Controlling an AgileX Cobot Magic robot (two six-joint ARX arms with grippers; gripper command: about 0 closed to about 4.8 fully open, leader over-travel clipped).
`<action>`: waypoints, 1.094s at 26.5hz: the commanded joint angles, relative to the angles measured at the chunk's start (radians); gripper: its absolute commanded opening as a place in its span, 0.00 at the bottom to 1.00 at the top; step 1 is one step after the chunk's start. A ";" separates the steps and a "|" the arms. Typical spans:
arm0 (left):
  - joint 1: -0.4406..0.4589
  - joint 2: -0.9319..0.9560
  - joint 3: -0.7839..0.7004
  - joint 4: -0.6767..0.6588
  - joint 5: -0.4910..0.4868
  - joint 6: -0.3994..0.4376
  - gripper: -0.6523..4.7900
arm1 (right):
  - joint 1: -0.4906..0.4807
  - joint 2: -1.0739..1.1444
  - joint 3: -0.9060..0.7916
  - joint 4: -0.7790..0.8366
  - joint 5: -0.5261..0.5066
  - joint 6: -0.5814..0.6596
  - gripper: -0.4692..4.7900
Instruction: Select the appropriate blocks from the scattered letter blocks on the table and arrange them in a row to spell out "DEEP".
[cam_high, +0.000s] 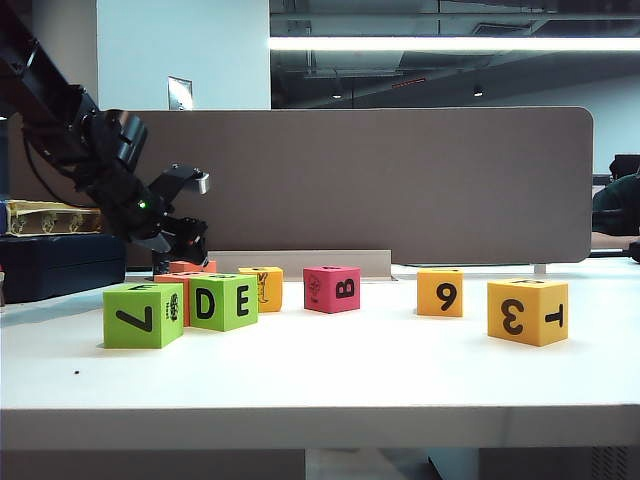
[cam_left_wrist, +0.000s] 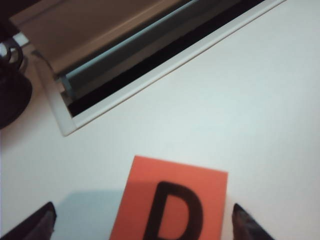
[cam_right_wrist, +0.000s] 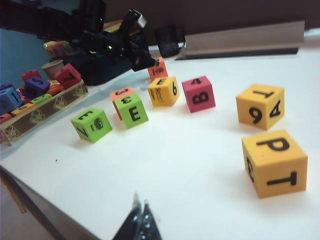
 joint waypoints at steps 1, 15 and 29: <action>0.009 0.006 0.004 0.013 0.011 -0.021 1.00 | 0.000 -0.012 0.005 0.003 -0.006 0.000 0.08; 0.011 0.030 0.004 0.012 0.052 -0.041 0.65 | 0.000 -0.012 0.005 0.003 -0.006 0.000 0.08; -0.016 -0.029 0.005 0.019 0.052 -0.177 0.56 | -0.001 -0.012 0.005 0.003 -0.006 0.000 0.08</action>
